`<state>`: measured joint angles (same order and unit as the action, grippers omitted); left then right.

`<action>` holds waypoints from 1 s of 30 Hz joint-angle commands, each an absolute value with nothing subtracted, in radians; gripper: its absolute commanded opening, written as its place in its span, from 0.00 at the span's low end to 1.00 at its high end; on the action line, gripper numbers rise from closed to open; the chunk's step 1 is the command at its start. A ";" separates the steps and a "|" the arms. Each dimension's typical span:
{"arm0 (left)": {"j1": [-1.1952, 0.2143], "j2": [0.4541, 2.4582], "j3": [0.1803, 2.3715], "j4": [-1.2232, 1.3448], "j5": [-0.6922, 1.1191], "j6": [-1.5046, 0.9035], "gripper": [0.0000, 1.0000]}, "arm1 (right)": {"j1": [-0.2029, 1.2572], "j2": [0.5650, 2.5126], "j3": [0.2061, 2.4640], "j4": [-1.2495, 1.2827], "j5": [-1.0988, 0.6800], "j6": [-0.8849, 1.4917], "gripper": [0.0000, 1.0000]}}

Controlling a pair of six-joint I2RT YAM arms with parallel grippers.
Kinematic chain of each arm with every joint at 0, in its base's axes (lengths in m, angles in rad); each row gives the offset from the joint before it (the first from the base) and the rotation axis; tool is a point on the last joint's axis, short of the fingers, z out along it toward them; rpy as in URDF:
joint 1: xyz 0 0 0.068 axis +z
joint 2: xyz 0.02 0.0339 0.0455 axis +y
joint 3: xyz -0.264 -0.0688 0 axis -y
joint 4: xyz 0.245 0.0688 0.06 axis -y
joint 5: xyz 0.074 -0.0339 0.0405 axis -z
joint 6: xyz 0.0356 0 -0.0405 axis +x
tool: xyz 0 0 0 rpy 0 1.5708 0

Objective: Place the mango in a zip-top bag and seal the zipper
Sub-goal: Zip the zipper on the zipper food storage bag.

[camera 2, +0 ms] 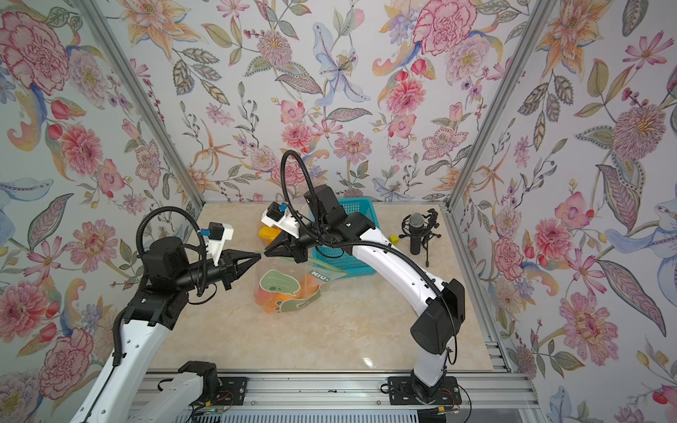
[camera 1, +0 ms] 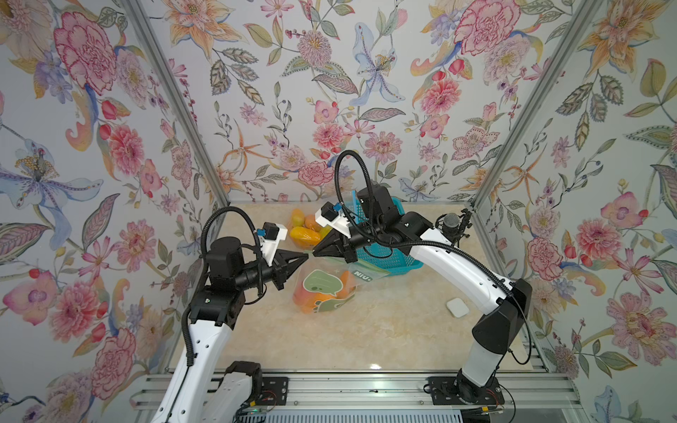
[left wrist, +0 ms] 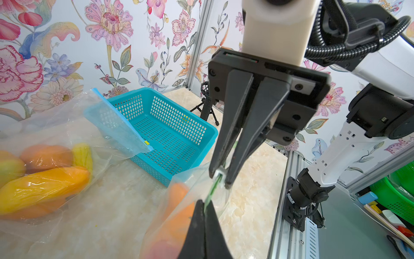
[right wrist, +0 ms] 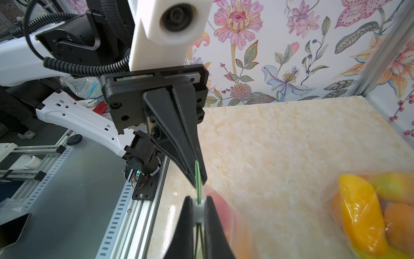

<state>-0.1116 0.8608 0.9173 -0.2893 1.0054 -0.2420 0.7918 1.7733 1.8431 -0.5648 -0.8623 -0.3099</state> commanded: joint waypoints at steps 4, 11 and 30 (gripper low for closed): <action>-0.091 0.835 0.960 -0.256 0.944 -0.235 0.00 | 0.780 1.704 1.804 -0.664 -0.789 -0.373 0.04; -0.080 0.828 0.960 -0.249 0.911 -0.242 0.00 | 0.762 1.662 1.762 -0.687 -0.758 -0.383 0.04; -0.054 0.827 0.962 -0.236 0.830 -0.262 0.00 | 0.716 1.509 1.572 -0.687 -0.704 -0.358 0.03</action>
